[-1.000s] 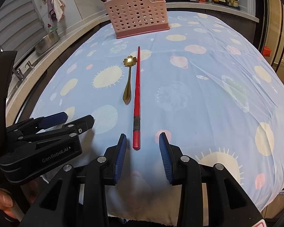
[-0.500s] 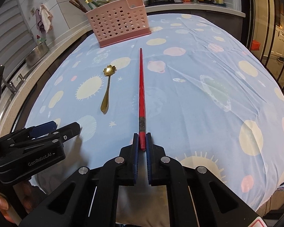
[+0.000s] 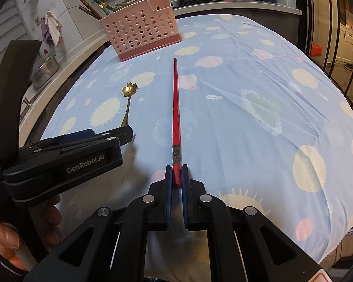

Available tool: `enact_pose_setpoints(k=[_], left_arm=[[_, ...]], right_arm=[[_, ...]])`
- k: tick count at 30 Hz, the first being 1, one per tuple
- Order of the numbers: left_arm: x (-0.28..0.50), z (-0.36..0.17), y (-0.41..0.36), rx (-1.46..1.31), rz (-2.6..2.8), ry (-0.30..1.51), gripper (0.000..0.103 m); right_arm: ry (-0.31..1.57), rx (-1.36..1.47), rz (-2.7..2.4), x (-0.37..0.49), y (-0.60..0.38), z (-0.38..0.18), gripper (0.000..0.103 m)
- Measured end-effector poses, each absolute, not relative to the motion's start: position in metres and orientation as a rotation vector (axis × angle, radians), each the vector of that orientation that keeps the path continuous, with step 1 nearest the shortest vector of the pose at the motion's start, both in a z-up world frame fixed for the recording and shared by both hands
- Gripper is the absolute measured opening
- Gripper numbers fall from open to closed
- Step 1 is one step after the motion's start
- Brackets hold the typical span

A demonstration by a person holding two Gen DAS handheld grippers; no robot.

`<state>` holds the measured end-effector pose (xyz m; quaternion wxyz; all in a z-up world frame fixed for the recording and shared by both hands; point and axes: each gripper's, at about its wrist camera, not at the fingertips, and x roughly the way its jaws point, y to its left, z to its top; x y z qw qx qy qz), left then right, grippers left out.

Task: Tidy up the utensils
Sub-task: 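Grasp the last red chopstick with the right gripper while the left grasps the gold spoon, then lift the gold spoon with the left gripper to the holder while the right carries the red chopstick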

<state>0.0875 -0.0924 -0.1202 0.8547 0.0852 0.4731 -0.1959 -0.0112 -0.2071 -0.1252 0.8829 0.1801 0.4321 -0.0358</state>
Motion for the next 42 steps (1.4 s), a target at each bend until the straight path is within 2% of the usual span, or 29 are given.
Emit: enact_pose_setpoints(k=[2, 7, 18, 32, 35, 37, 42], left_arm=[[0.087, -0.12, -0.092, 0.184, -0.407, 0.981, 0.05], [0.085, -0.118, -0.091, 0.176, -0.433, 0.985, 0.011], [0.075, -0.102, -0.081, 0.169, -0.438, 0.96, 0.01], [0.064, -0.054, -0.053, 0.095, -0.424, 0.888, 0.009], [0.064, -0.043, -0.047, 0.079, -0.422, 0.871, 0.008], [0.065, -0.037, -0.045, 0.071, -0.422, 0.862, 0.001], [0.071, -0.026, -0.041, 0.056, -0.419, 0.841, 0.001]], right_arm=[[0.899, 0.375, -0.072, -0.012, -0.207, -0.125, 0.007], [0.898, 0.376, -0.068, -0.012, -0.208, -0.125, 0.007], [0.875, 0.373, -0.068, -0.019, -0.206, -0.116, 0.007], [0.742, 0.372, -0.052, -0.028, -0.212, -0.063, 0.007], [0.703, 0.382, -0.05, -0.028, -0.218, -0.047, 0.007], [0.675, 0.383, -0.05, -0.029, -0.22, -0.036, 0.007], [0.623, 0.398, -0.048, -0.027, -0.228, -0.017, 0.007]])
